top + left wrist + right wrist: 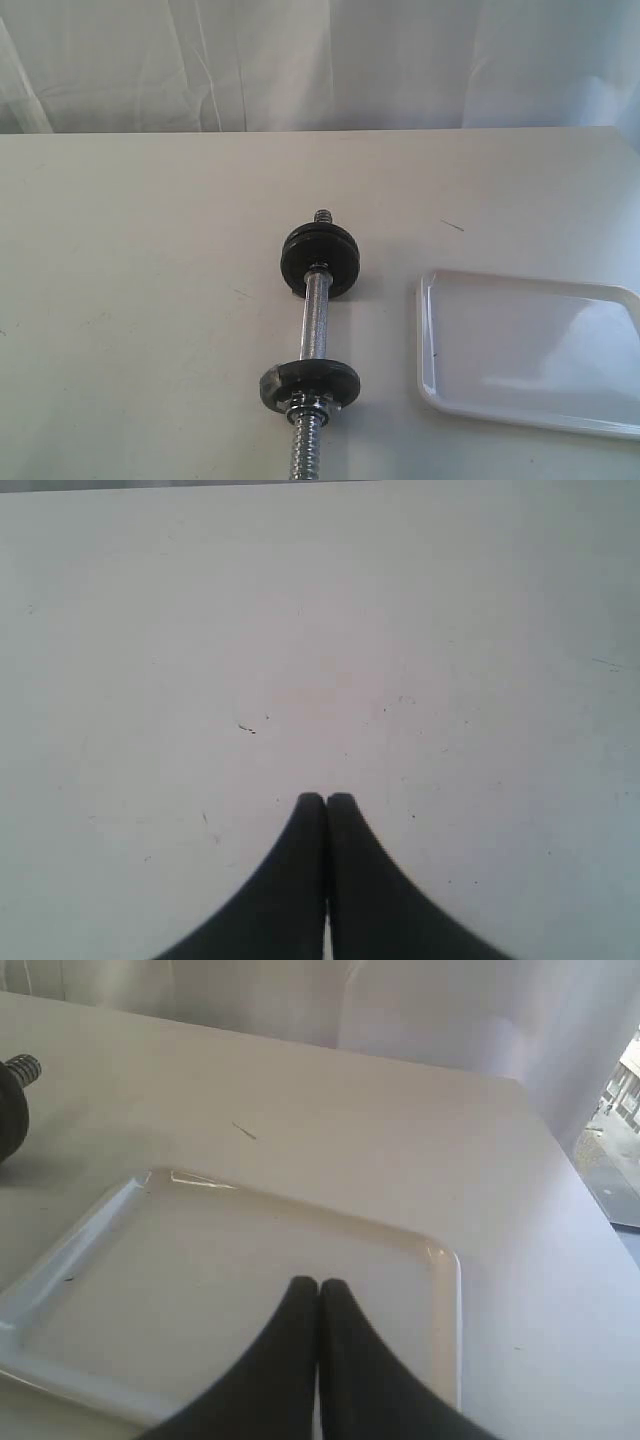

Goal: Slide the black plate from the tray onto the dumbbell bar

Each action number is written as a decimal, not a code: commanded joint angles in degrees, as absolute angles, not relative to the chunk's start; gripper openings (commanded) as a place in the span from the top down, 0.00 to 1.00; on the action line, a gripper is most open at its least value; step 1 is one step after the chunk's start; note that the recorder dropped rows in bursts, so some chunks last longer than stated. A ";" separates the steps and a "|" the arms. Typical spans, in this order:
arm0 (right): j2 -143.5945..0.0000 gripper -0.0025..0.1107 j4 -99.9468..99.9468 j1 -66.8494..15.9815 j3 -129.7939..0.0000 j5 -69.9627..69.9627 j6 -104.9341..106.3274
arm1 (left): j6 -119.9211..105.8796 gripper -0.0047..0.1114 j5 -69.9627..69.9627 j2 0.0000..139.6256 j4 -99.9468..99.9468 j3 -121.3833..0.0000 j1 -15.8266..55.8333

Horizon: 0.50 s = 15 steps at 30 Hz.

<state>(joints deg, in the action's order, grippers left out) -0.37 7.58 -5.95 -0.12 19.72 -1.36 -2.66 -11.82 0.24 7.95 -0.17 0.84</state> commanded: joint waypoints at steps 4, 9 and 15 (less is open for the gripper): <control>0.00 0.98 7.78 -5.65 0.00 19.22 -1.53 | -2.76 0.96 -11.96 0.00 8.21 0.00 0.73; 0.00 0.98 7.78 -5.65 0.00 19.22 -1.53 | -2.76 0.96 -11.84 0.00 8.21 0.00 0.73; 0.00 0.98 7.78 -5.64 0.00 19.22 -11.52 | -2.76 0.96 -11.74 0.00 8.21 0.00 0.73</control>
<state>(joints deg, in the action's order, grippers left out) -0.37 7.58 -5.95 -0.12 19.72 -6.87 -2.66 -11.82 0.24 7.95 -0.17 0.84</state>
